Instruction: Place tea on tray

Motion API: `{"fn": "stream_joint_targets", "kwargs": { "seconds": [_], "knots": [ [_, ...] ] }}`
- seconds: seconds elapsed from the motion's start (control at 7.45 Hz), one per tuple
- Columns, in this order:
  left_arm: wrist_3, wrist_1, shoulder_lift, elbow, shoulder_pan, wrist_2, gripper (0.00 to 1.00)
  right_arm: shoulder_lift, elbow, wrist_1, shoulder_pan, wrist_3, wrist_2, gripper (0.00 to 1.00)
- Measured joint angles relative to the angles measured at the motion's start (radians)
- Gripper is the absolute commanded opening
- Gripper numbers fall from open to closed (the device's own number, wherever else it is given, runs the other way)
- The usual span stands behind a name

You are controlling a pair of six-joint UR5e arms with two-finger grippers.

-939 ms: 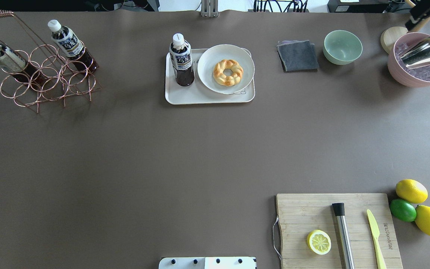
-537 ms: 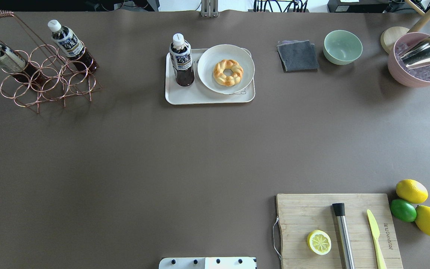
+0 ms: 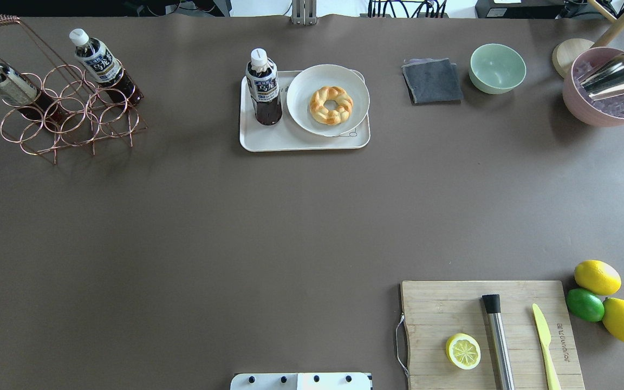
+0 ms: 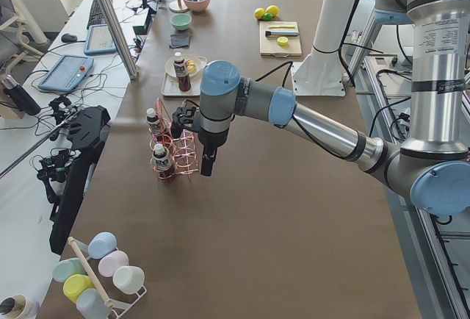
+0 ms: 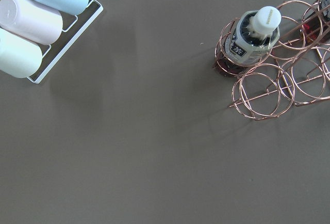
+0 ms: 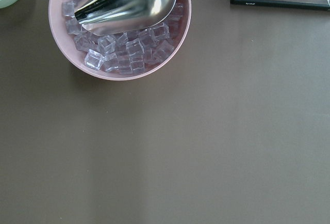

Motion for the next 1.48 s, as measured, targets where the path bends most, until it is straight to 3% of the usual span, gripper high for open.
{"fn": "stream_joint_targets", "kwargs": {
  "seconds": [1.48],
  "knots": [
    [0.008,-0.127,0.061,0.119,-0.012,-0.003,0.97,0.022,-0.034,0.014,-0.067,0.046,0.002,1.00]
  ]
}}
